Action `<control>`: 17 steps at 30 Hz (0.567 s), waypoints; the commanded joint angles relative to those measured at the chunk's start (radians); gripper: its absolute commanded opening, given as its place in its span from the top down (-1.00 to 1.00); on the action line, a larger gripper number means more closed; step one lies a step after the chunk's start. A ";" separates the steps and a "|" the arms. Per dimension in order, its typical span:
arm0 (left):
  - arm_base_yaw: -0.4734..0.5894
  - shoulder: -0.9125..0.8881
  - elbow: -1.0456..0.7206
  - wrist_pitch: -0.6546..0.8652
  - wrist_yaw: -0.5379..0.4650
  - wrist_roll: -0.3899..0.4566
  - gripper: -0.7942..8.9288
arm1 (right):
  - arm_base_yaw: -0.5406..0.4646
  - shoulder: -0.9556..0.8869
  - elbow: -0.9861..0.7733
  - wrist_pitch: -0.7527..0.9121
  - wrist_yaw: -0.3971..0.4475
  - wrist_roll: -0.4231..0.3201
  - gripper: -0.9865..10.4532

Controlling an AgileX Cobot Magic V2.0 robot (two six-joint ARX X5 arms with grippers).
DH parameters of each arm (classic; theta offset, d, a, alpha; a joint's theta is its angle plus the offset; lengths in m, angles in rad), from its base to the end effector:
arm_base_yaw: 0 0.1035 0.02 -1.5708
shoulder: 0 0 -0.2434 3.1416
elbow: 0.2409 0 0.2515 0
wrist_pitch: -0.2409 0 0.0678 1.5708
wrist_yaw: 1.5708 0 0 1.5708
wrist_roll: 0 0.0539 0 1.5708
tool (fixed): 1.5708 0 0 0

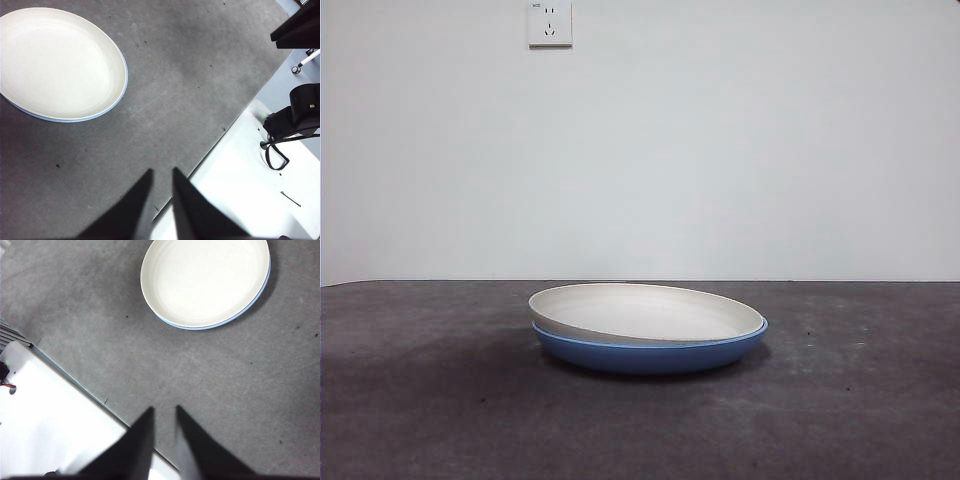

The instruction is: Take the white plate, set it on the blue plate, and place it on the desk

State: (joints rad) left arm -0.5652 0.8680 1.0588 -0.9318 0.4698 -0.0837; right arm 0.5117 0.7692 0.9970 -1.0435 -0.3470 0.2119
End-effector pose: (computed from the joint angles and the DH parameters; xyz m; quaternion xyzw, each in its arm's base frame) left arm 0.1361 -0.1152 0.3162 -0.0166 0.3806 -0.4456 0.8101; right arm 0.1224 0.0898 0.3001 0.0558 0.4335 0.3382 0.8334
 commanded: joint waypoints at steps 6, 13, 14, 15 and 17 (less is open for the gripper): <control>-0.005 0.002 0.010 0.012 0.001 0.016 0.81 | 0.009 0.006 0.019 0.006 0.007 -0.018 0.81; -0.005 0.002 0.011 0.012 0.001 0.016 0.81 | 0.009 0.006 0.019 0.012 0.007 -0.018 0.81; -0.005 0.002 0.011 0.012 0.001 0.016 0.81 | 0.009 0.006 0.019 0.012 0.007 -0.018 0.81; -0.005 0.002 0.011 0.012 0.001 0.016 0.81 | 0.009 0.006 0.019 0.012 0.007 -0.018 0.81; -0.005 0.002 0.011 0.012 0.001 0.016 0.81 | 0.009 0.006 0.019 0.012 0.007 -0.018 0.81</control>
State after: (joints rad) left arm -0.5652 0.8680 1.0588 -0.9318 0.4698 -0.0837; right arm 0.5117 0.7692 0.9970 -1.0405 -0.3405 0.2058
